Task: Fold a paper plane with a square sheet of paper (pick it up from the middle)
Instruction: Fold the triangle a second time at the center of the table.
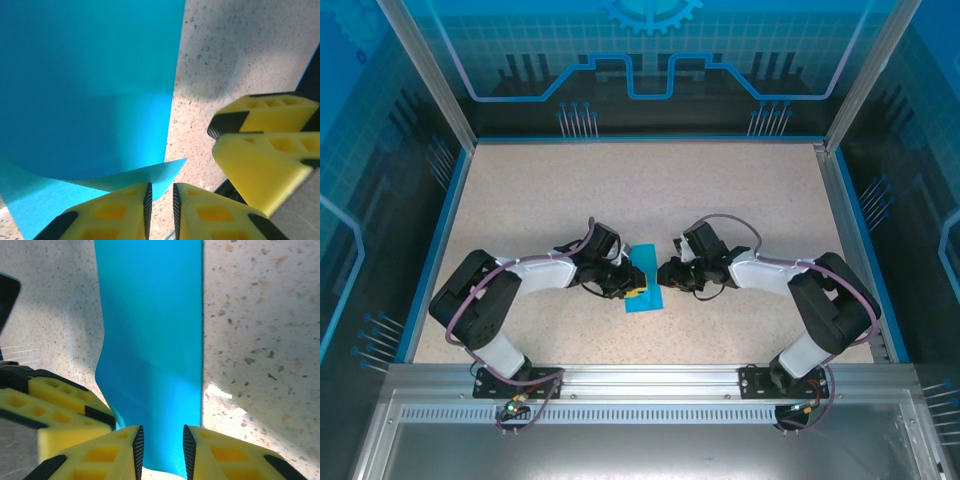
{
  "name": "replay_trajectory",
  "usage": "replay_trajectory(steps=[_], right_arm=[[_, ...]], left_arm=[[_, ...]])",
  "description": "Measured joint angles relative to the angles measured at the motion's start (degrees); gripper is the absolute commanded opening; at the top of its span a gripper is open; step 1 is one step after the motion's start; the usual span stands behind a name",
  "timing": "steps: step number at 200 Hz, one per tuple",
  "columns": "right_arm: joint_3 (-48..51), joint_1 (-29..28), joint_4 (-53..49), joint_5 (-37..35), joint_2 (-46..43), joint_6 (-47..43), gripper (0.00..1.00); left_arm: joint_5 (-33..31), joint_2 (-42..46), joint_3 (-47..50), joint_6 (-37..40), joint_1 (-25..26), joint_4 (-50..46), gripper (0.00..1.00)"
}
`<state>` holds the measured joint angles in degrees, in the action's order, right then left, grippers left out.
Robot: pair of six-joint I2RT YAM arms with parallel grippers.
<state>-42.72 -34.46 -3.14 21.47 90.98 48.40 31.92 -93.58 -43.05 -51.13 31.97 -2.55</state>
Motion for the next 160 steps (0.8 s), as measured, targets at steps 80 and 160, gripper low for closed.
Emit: replay_trajectory(steps=[80,160], right_arm=[[-2.75,-2.43,1.73,2.91,4.2,-1.99,0.27],[-2.97,-2.75,2.82,4.35,6.08,-1.92,0.14]], left_arm=[[-1.22,-0.24,0.0,0.07,0.04,-0.17,0.06],[-1.25,-0.24,0.0,0.07,0.04,-0.22,0.05]])
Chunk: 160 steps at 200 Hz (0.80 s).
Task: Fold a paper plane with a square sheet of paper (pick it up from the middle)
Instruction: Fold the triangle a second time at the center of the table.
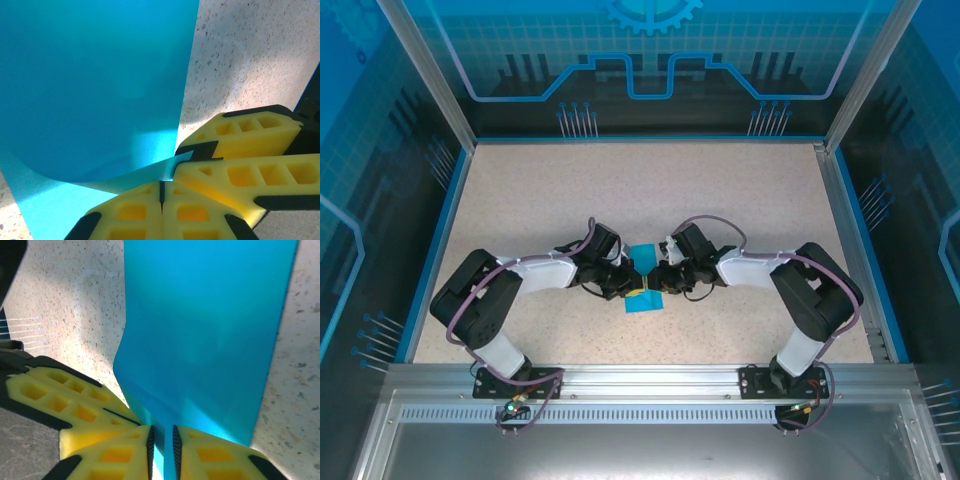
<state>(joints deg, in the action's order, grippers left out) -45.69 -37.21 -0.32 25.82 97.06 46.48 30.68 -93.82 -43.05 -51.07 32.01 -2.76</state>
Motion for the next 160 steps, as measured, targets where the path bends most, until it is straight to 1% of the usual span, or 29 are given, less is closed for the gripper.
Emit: replay_trajectory(steps=[16,56,160], right_arm=[[-0.11,0.0,0.24,-0.02,0.0,-0.02,0.1],[-0.22,0.02,0.35,-0.87,0.07,-0.09,0.08],[-1.62,0.13,-1.79,-4.35,1.01,-1.77,0.07]], left_arm=[[0.0,0.02,0.0,0.02,0.0,0.0,0.05],[0.0,0.02,0.0,0.39,0.0,0.04,0.07],[0.07,0.0,-1.6,0.61,0.0,0.11,0.08]])
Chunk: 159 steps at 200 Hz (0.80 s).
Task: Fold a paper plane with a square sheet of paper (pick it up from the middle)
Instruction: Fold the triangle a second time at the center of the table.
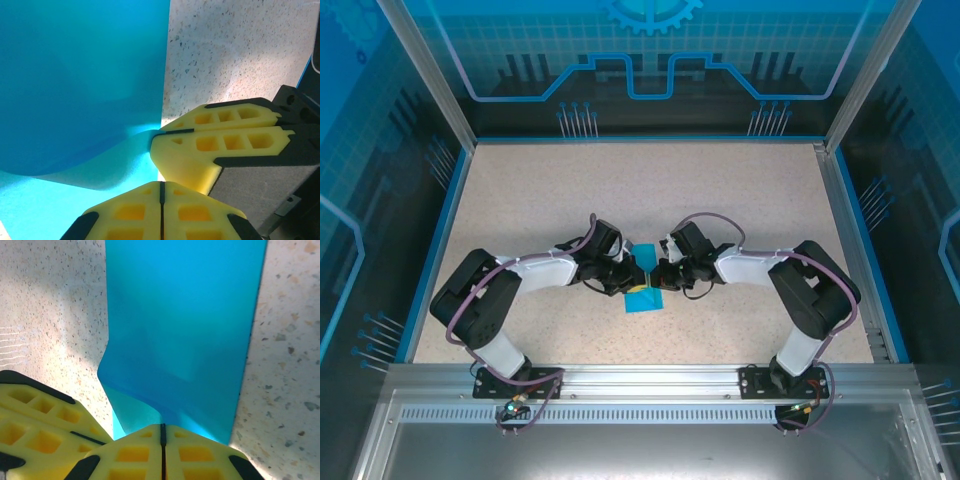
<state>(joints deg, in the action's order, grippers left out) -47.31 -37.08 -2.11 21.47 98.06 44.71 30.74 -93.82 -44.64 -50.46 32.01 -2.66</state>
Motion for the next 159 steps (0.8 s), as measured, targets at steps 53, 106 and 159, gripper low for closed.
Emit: replay_trajectory(steps=[53,106,159], right_arm=[[-0.39,0.11,-1.18,-1.55,0.39,-0.83,0.08],[-1.25,0.48,-2.21,-3.26,0.98,-1.31,0.07],[-1.7,0.48,-2.95,-3.72,1.84,-1.6,0.07]], left_arm=[[0.2,-1.03,-0.52,0.44,0.0,-0.02,0.08],[0.2,-2.21,-1.14,1.09,0.0,0.0,0.08],[0.22,-2.89,-2.25,1.31,0.0,0.0,0.08]])
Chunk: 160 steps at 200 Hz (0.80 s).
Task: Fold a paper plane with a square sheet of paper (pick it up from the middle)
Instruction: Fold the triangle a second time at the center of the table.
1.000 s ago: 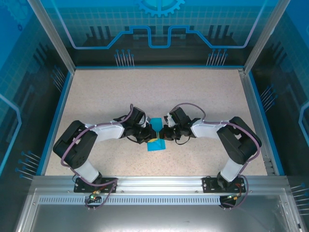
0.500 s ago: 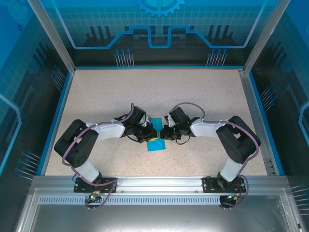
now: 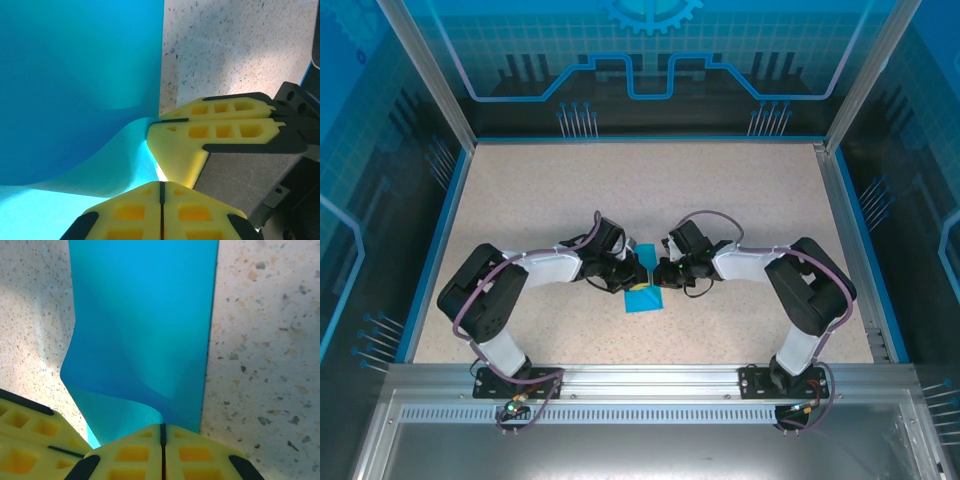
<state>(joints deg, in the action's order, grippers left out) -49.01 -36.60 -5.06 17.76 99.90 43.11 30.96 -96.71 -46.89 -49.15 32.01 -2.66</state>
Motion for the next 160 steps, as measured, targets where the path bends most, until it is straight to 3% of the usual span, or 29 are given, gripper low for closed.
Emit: replay_trajectory(steps=[160], right_arm=[[-1.99,0.39,-1.49,-1.16,0.96,-0.81,0.07]], left_arm=[[0.04,-2.8,-1.62,0.22,0.04,-0.13,0.08]])
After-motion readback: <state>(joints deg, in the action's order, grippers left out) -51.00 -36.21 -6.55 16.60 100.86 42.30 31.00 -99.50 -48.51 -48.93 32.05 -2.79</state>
